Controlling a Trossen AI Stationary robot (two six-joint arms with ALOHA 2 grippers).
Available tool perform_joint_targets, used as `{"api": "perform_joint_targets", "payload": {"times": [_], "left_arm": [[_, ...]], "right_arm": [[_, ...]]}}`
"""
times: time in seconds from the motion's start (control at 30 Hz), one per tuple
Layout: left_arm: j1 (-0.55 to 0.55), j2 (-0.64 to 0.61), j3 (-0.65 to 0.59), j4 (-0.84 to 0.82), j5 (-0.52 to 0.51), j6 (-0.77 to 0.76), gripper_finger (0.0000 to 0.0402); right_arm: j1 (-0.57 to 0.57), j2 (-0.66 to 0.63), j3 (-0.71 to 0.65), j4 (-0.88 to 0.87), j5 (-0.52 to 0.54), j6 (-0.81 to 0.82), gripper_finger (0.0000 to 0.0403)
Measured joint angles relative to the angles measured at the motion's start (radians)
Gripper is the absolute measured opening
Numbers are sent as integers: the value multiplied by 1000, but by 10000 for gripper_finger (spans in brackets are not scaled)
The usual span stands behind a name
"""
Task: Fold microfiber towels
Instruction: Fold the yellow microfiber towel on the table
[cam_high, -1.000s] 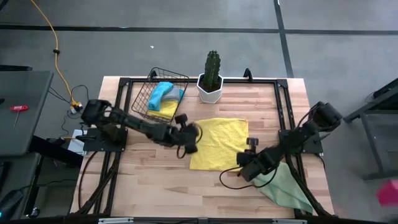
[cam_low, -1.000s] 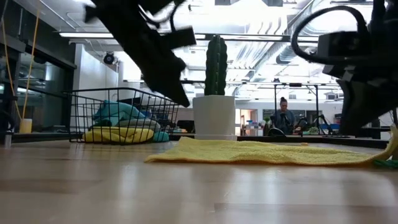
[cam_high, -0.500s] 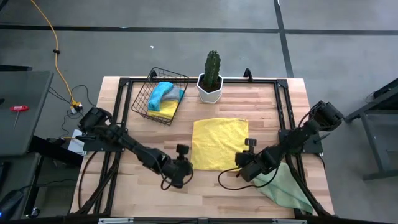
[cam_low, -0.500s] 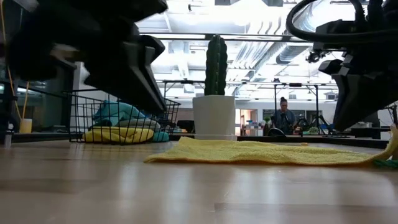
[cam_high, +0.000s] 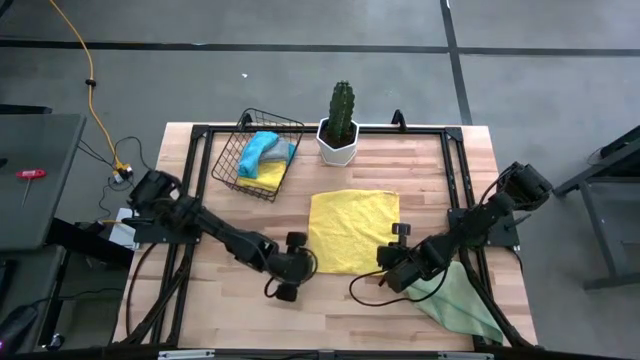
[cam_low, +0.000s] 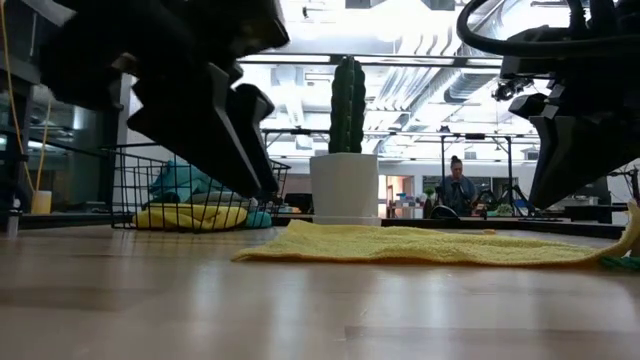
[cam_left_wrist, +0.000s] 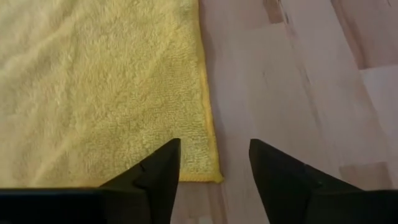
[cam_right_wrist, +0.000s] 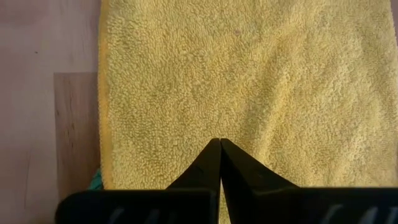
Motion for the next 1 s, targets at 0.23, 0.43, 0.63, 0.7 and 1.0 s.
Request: {"api": "perform_joint_targets", "payload": {"times": [0.23,0.43,0.63,0.7,1.0], "left_arm": [[37,0,0,-48,54,-56,183],[49,1,0,-60,117,-61,173],[46,23,2,-55,122,-54,172],[47,49,0,-60,122,-67,172],[46,126,4,-7,100,-92,172]], "right_arm": [[0,0,0,1,0,0,0],[0,0,0,4,0,0,0],[0,0,0,10,1,-1,0],[0,0,0,11,1,-1,0],[0,1,0,30,6,-2,0]]}}
